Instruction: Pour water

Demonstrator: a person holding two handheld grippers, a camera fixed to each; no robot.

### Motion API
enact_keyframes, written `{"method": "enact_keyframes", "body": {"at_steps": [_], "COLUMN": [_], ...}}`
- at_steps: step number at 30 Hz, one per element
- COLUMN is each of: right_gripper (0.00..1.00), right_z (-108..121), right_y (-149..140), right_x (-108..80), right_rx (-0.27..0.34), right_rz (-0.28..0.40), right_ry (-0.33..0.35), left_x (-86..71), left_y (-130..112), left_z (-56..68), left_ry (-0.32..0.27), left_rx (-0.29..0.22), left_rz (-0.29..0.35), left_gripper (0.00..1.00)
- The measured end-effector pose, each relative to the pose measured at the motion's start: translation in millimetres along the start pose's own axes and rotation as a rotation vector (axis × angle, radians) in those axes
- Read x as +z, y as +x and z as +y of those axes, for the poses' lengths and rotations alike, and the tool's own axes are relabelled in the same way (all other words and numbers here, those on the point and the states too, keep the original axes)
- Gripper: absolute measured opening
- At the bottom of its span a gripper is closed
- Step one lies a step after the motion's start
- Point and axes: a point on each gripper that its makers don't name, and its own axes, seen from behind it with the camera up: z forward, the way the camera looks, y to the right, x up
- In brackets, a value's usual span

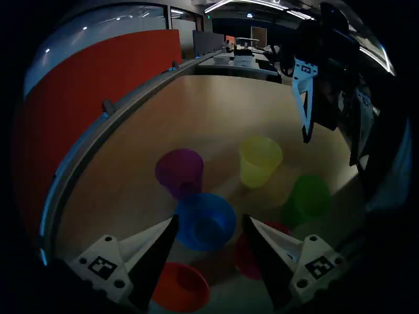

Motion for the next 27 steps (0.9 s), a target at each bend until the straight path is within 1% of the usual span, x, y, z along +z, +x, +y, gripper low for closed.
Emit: {"method": "enact_keyframes", "body": {"at_steps": [6,12,18,27], "right_gripper": [0.99,0.99,0.99,0.99], "right_z": [-1.5,-1.3,0.5,0.0], "right_y": [-0.8,-1.9,-3.0,-3.1], "right_x": [1.6,1.4,0.6,1.1], "right_rx": [-0.005,-0.005,-0.001,-0.005], "right_rz": [-0.004,-0.004,-0.001,0.002], "right_ry": [0.003,0.004,0.003,0.006], "left_x": [1.9,1.9,-3.8,-10.1], "left_y": [-0.8,0.8,0.5,-9.3], "left_z": [-1.7,-6.1,-11.4,-13.5], "left_ry": [0.003,0.016,0.035,0.047], "left_rx": [-0.006,-0.012,-0.012,-0.022], "left_rz": [-0.007,-0.005,-0.002,-0.015], "left_gripper": [0.89,0.89,0.89,0.89]}}
